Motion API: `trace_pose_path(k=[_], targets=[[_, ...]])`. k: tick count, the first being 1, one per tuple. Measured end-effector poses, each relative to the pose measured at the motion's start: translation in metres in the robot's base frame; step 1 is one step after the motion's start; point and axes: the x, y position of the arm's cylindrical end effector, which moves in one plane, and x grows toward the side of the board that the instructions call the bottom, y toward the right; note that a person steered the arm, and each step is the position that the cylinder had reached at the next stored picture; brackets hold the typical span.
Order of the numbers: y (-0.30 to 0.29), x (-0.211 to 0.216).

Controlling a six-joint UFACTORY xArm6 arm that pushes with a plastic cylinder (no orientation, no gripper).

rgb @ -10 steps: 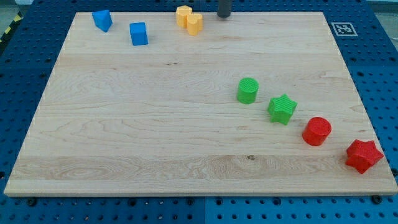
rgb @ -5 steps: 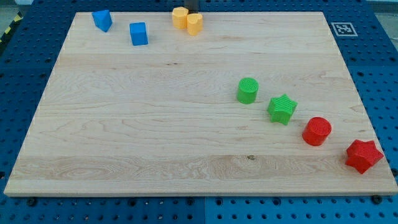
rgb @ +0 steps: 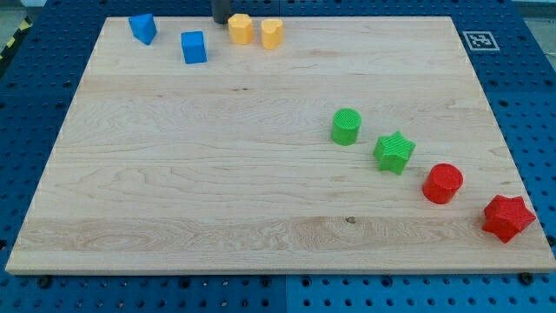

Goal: Place the hexagon at the center of the board

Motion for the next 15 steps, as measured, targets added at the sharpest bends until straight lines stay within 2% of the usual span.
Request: trace_pose_path(k=[2,3,5,9,10,12,15], targets=[[0.040,0.008],[0.009,0.008],[0.006,0.022],[0.105,0.137],[0.107,0.152],[0.057,0.149],[0.092,0.166]])
